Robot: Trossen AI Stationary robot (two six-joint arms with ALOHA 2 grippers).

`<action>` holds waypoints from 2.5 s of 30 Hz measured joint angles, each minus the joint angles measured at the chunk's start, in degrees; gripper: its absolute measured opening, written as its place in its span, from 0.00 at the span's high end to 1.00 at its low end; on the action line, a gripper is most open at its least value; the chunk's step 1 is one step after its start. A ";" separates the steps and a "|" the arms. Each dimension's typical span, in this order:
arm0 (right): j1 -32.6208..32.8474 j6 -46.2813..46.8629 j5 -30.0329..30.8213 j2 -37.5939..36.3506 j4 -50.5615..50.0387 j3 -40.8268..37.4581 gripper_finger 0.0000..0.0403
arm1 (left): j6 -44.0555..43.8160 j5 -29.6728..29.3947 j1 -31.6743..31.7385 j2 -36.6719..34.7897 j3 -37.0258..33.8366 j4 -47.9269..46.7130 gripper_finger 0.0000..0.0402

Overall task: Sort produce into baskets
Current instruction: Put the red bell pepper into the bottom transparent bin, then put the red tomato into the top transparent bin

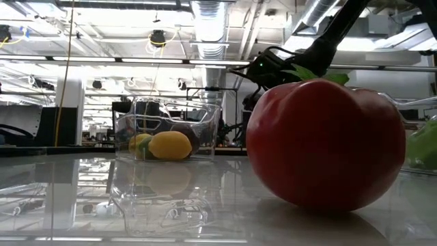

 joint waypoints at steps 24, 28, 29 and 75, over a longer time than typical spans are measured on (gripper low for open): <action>20.47 18.78 -15.79 -10.97 -63.45 29.76 0.27 | 0.39 -2.48 0.02 0.00 0.00 -1.41 0.31; 25.75 26.88 -24.01 -16.44 -70.93 30.56 0.27 | -1.43 -2.49 0.00 0.00 0.00 -1.74 0.31; 27.26 29.30 -24.71 -17.79 -71.79 30.19 0.27 | -1.84 -2.51 0.00 0.00 0.00 -1.79 0.31; 42.97 38.05 -24.00 -11.85 -51.57 23.07 0.19 | -11.34 1.51 -0.04 0.02 0.00 -4.55 0.31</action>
